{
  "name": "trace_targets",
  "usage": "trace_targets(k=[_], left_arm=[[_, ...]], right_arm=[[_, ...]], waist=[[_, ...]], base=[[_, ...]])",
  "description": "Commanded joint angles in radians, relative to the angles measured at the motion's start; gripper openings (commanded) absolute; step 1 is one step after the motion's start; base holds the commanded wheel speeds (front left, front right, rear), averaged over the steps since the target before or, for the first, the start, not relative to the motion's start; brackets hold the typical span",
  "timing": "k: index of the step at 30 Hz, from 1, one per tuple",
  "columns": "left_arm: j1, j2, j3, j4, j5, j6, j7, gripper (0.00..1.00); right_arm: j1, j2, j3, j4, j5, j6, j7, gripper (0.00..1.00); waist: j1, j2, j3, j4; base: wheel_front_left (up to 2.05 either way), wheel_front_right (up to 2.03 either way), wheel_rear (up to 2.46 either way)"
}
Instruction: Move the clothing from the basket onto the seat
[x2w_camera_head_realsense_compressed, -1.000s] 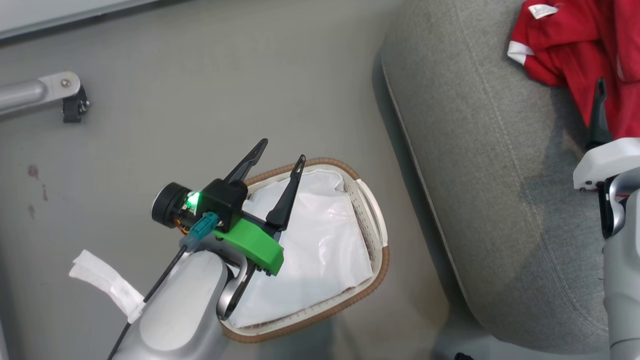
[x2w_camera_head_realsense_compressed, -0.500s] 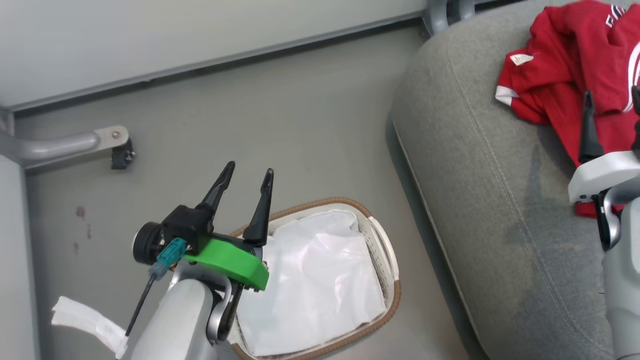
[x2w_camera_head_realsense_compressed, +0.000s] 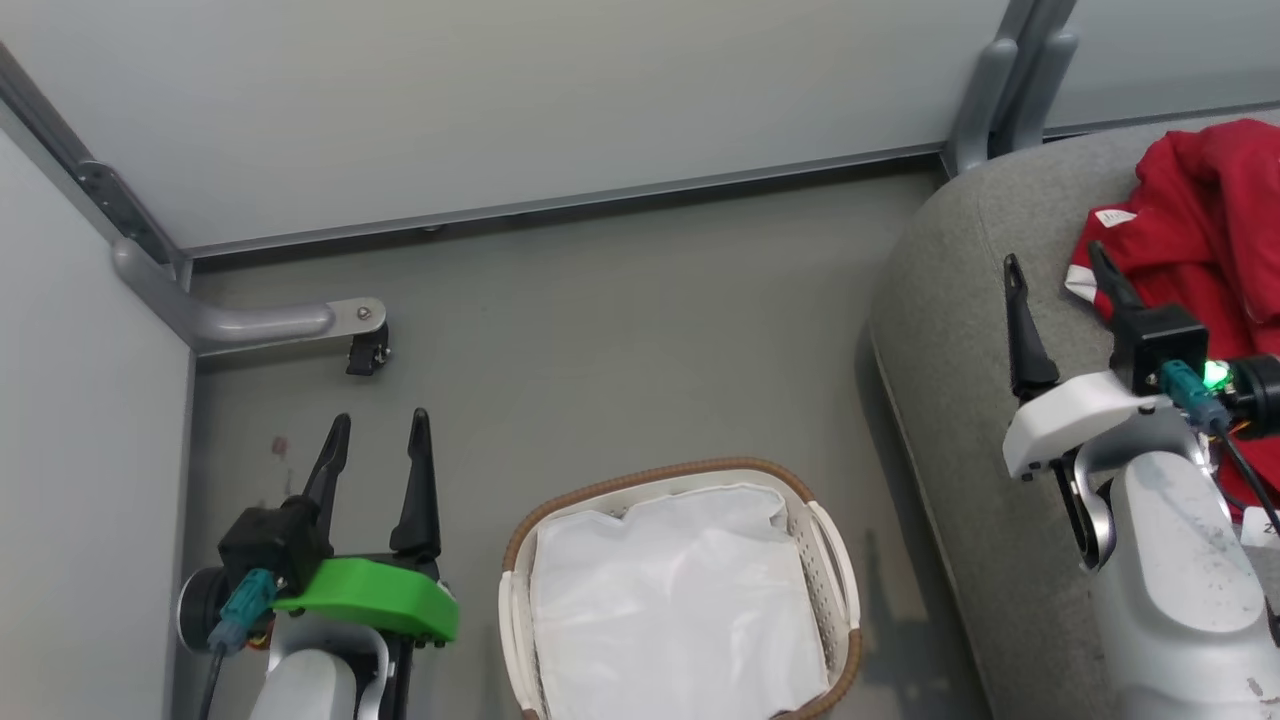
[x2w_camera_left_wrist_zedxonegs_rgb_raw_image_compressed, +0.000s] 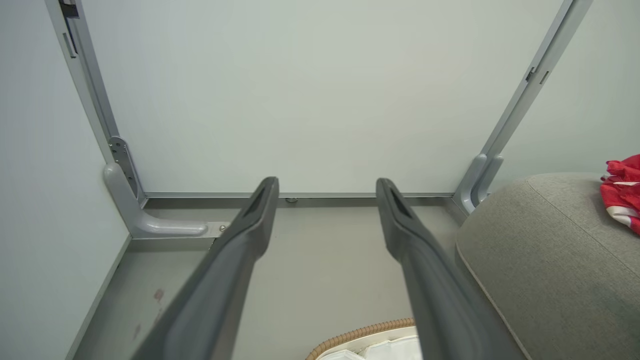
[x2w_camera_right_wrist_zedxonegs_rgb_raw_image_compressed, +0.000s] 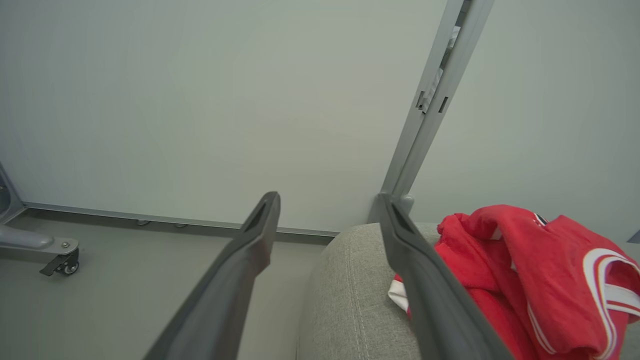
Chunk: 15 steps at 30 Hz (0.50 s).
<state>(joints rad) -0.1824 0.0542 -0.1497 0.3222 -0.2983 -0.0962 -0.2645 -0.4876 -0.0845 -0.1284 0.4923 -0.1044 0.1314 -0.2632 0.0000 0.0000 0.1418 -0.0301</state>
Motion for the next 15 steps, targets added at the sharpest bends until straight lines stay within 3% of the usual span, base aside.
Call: trace_targets(k=[1,15], left_arm=[[0.034,0.0,0.017,-0.009,0.01,0.004,0.0,1.0],[0.16,-0.003,0.053,-0.048,-0.023,0.01,0.001,1.0]], right_arm=[[0.036,0.004,0.009,-0.013,0.013,-0.001,-0.002,1.0],[0.274,0.031,0.119,-0.137,0.141,-0.001,-0.002,1.0]], waist=[[0.0,0.0,-0.046,0.047],[0.0,0.0,-0.095,0.093]], base=[[0.0,0.0,0.0],[0.0,0.0,0.0]])
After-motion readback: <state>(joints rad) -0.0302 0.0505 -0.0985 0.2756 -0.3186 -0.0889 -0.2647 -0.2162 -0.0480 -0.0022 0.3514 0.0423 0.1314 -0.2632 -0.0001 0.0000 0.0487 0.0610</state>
